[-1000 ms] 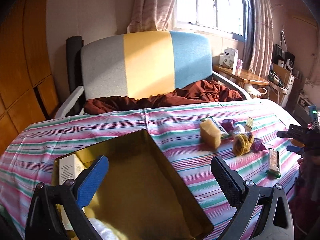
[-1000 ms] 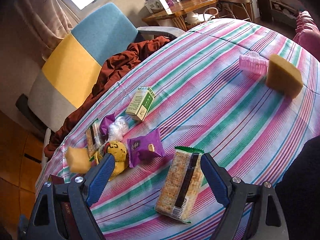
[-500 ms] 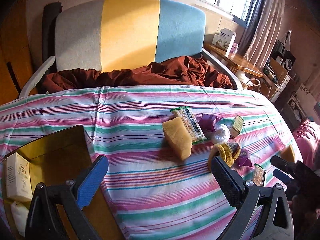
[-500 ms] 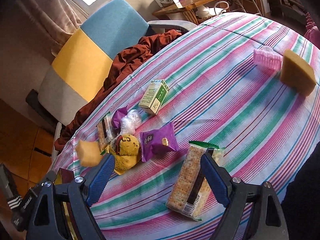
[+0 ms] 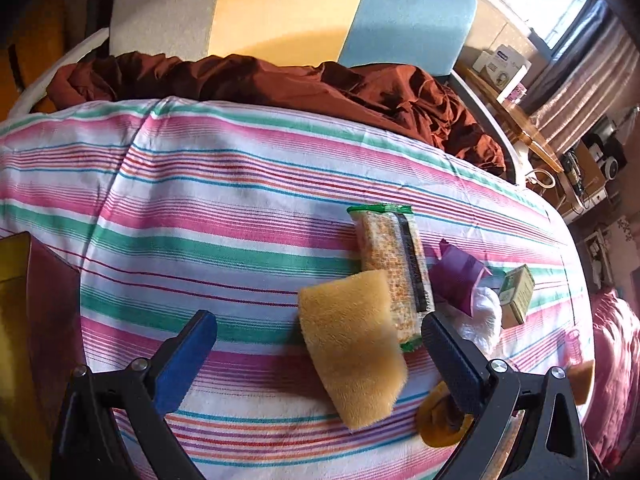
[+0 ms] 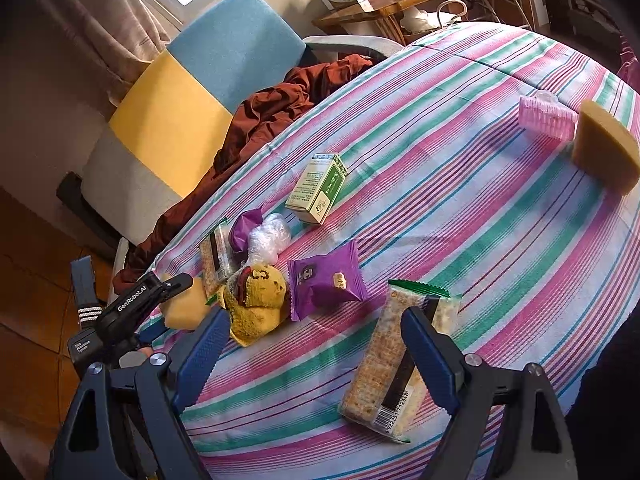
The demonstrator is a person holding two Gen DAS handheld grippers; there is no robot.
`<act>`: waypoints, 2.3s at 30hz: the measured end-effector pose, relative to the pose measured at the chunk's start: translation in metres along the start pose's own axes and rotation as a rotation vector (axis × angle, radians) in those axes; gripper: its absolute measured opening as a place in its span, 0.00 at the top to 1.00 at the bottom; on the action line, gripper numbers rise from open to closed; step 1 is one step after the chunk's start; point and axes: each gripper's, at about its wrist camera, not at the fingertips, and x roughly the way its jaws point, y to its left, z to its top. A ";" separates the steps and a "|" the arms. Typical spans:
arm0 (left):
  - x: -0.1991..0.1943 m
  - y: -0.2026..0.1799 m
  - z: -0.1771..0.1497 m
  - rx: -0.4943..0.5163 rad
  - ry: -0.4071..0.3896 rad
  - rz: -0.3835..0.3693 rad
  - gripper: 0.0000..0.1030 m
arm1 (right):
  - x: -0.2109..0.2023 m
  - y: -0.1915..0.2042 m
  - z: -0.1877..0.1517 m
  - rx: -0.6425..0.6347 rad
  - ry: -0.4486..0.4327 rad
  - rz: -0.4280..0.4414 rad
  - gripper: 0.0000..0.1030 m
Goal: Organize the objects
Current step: 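Move the left gripper to the second yellow sponge and grasp it, then lift the yellow sponge with the left gripper while the right grasps the cracker pack, then carry the yellow sponge to the gold tray and release it with the left gripper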
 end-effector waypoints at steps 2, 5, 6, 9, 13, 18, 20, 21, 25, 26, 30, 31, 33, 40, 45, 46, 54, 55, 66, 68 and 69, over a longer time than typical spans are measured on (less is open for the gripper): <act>0.006 0.006 -0.001 -0.023 0.013 0.019 0.33 | 0.001 0.000 0.000 -0.001 0.003 -0.001 0.14; 0.002 0.004 -0.006 0.005 0.004 -0.006 0.54 | 0.001 -0.001 0.001 -0.001 0.003 -0.009 0.14; 0.000 0.001 -0.008 0.020 0.014 -0.028 0.60 | 0.001 -0.001 0.002 0.001 0.002 -0.014 0.14; -0.009 -0.015 -0.015 0.104 -0.003 -0.007 0.66 | 0.000 -0.005 0.003 0.015 -0.005 -0.018 0.14; -0.022 -0.026 -0.041 0.196 -0.004 -0.012 0.67 | -0.001 -0.011 0.004 0.048 -0.016 -0.023 0.14; -0.042 -0.030 -0.083 0.272 -0.021 -0.008 0.66 | -0.002 -0.014 0.005 0.066 -0.018 -0.027 0.14; -0.052 -0.030 -0.102 0.314 -0.041 -0.007 0.66 | -0.001 -0.016 0.006 0.074 -0.016 -0.034 0.14; -0.056 -0.031 -0.112 0.335 -0.052 -0.007 0.66 | 0.000 -0.016 0.006 0.077 -0.014 -0.043 0.14; -0.068 -0.031 -0.147 0.409 -0.057 -0.030 0.66 | 0.009 -0.017 0.004 0.073 0.027 -0.125 0.14; -0.067 -0.030 -0.154 0.419 -0.041 -0.035 0.66 | 0.011 -0.018 0.003 0.068 0.042 -0.149 0.14; -0.065 -0.027 -0.181 0.484 -0.074 -0.022 0.68 | 0.027 -0.016 0.002 0.034 0.101 -0.251 0.14; -0.067 -0.028 -0.186 0.501 -0.080 -0.028 0.68 | 0.031 -0.015 0.001 0.021 0.120 -0.267 0.14; -0.070 -0.028 -0.191 0.509 -0.085 -0.051 0.69 | 0.038 -0.014 0.000 -0.002 0.145 -0.300 0.14; -0.076 -0.023 -0.201 0.522 -0.105 -0.065 0.69 | 0.062 -0.010 -0.005 -0.080 0.242 -0.392 0.13; -0.084 -0.017 -0.209 0.521 -0.108 -0.093 0.69 | 0.069 -0.001 -0.010 -0.183 0.248 -0.490 0.32; -0.087 -0.016 -0.210 0.520 -0.110 -0.098 0.69 | 0.069 0.000 -0.010 -0.192 0.244 -0.489 0.37; -0.116 -0.010 -0.218 0.523 -0.151 -0.132 0.69 | 0.068 0.006 -0.012 -0.254 0.239 -0.451 0.49; -0.121 -0.009 -0.218 0.521 -0.159 -0.138 0.69 | 0.069 0.008 -0.013 -0.270 0.243 -0.454 0.49; -0.173 0.016 -0.209 0.458 -0.244 -0.166 0.69 | 0.071 0.009 -0.014 -0.323 0.254 -0.426 0.49; -0.180 0.025 -0.205 0.435 -0.259 -0.158 0.69 | 0.071 0.008 -0.014 -0.330 0.256 -0.421 0.49; -0.183 0.032 -0.202 0.420 -0.265 -0.151 0.69 | 0.071 0.009 -0.014 -0.334 0.257 -0.418 0.49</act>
